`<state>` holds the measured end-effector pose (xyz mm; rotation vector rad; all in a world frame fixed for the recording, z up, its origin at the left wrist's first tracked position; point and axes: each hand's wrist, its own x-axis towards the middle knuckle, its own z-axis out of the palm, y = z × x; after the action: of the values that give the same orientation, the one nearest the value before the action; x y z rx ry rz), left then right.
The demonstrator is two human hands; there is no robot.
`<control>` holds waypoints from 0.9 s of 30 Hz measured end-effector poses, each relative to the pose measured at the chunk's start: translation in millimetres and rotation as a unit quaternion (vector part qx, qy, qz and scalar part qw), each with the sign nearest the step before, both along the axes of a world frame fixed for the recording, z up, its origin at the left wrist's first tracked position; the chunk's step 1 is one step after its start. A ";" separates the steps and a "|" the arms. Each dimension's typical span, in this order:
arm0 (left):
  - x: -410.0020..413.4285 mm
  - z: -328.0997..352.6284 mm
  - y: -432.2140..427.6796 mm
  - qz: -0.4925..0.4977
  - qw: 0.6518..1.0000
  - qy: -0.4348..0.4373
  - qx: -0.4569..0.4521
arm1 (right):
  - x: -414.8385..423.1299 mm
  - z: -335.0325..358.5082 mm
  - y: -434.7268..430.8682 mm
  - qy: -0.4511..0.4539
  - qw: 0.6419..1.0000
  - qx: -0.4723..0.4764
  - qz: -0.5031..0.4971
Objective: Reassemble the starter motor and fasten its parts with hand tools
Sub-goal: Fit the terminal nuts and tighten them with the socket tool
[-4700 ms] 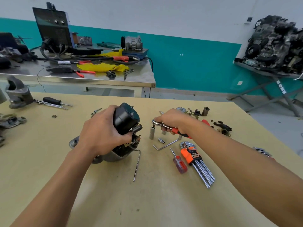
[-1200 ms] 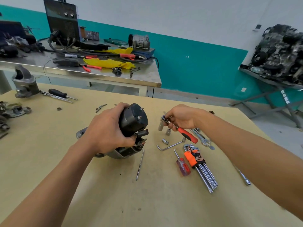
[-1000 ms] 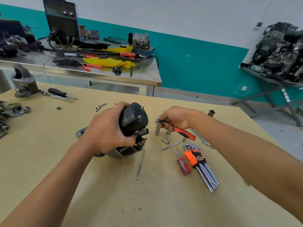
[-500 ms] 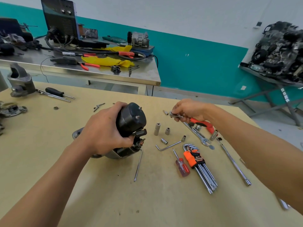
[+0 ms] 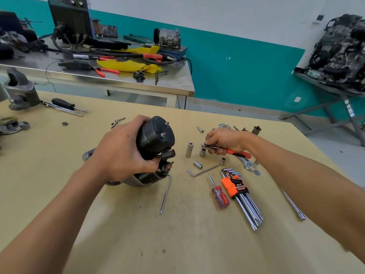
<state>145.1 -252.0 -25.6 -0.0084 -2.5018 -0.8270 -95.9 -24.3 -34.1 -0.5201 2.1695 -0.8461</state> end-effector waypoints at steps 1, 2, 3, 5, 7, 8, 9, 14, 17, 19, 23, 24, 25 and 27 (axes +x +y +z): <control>0.0 -0.2 -0.1 0.000 1.000 0.001 0.000 | 0.4 0.3 -0.2 0.002 1.000 0.002 0.001; 0.0 -0.4 0.0 0.000 1.000 0.001 -0.001 | 1.1 0.7 -0.4 0.005 1.000 0.003 0.001; 0.1 -0.8 0.0 0.000 1.000 0.002 -0.002 | 2.0 1.2 -0.9 0.006 1.000 0.004 0.001; 0.2 -1.2 0.0 0.000 1.000 0.001 0.001 | 4.4 1.4 -1.8 0.006 1.000 0.000 -0.004; 0.1 -1.3 0.2 0.002 1.000 0.001 0.005 | 7.2 -0.2 -2.8 0.009 1.000 -0.008 -0.020; 0.2 -1.3 0.3 0.003 1.000 0.002 0.005 | 8.9 -1.4 -3.6 0.013 0.999 -0.011 -0.031; 0.2 -1.2 0.3 0.003 1.000 0.003 0.005 | 10.6 -2.7 -4.5 0.016 0.999 -0.014 -0.046; 0.6 -0.3 1.1 0.005 1.000 0.003 -0.001 | 22.7 -7.2 -14.4 0.020 0.988 -0.009 -0.150; 1.1 0.1 1.0 0.003 1.000 0.004 0.001 | 31.3 -9.8 -22.1 0.021 0.982 -0.020 -0.187; 1.3 -0.2 1.0 0.005 1.000 0.006 0.000 | 35.3 -9.7 -24.8 0.014 0.980 -0.029 -0.198; 0.6 -0.2 0.7 0.005 1.000 0.006 -0.001 | 42.4 -2.5 -25.4 -0.001 0.985 -0.017 -0.174; 0.6 0.1 0.6 0.007 1.000 0.006 -0.002 | 45.2 1.1 -25.0 -0.004 0.987 -0.011 -0.162; 0.7 0.2 0.7 0.008 1.000 0.007 -0.005 | 48.1 5.9 -24.0 0.007 0.988 -0.008 -0.153; 1.2 0.4 0.9 0.010 1.000 0.010 -0.010 | 53.8 17.9 -20.1 0.084 0.988 -0.010 -0.131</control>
<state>146.3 -251.1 -25.2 0.0027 -2.4860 -0.7905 -42.1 -44.5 -16.2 -0.3295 2.4217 -0.9963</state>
